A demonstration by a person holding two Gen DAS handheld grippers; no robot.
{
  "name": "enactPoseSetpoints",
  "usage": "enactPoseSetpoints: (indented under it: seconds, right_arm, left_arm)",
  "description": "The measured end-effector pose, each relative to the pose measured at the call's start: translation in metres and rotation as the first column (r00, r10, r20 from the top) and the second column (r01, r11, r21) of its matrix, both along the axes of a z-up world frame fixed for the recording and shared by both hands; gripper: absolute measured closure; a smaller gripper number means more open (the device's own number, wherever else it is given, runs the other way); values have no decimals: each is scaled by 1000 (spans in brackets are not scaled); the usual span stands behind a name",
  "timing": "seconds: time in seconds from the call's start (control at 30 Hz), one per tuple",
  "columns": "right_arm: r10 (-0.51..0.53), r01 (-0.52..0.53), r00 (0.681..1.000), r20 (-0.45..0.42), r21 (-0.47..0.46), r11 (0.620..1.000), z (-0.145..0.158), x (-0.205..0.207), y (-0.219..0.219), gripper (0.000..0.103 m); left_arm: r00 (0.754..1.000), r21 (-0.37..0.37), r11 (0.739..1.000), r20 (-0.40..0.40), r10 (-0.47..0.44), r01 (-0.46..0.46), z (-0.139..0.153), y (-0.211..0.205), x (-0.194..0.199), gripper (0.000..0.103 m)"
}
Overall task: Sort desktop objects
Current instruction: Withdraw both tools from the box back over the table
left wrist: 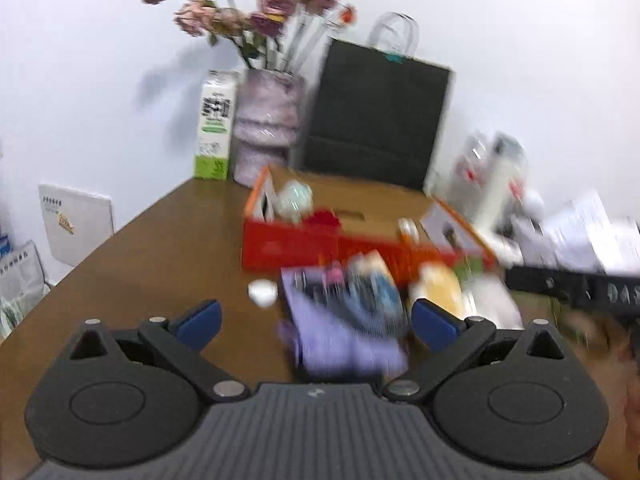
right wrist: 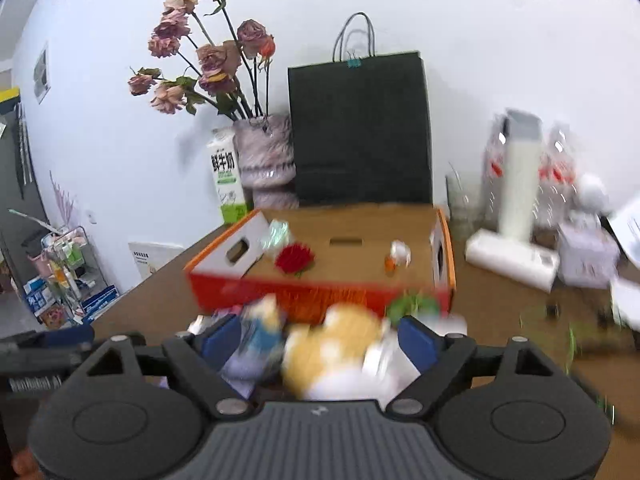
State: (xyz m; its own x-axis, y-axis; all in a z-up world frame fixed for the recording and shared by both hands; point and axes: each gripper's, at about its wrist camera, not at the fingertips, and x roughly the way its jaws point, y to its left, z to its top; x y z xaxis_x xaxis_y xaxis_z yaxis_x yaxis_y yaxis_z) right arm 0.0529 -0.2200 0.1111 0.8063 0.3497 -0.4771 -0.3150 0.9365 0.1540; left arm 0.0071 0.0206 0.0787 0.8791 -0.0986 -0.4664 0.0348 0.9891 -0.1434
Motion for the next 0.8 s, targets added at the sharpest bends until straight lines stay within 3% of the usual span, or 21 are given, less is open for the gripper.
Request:
enactPoseSetpoints:
  seconds: [0.2, 0.4, 0.53, 0.8]
  right_arm:
    - [-36, 41, 999, 33, -138, 990, -36, -75, 18, 18]
    - [-5, 5, 1000, -3, -104, 995, -63, -122, 17, 14]
    - [-17, 17, 1000, -2, -162, 987, -71, -129, 19, 13]
    - [-22, 17, 999, -41, -123, 992, -79, -123, 18, 12]
  left_arm:
    - [997, 55, 996, -38, -72, 74, -36, -14, -47, 0]
    - [995, 63, 994, -22, -93, 95, -50, -15, -68, 0]
    - [996, 108, 990, -25, -82, 85, -55, -19, -68, 0]
    - [995, 104, 991, -57, -75, 81, -61, -18, -63, 0]
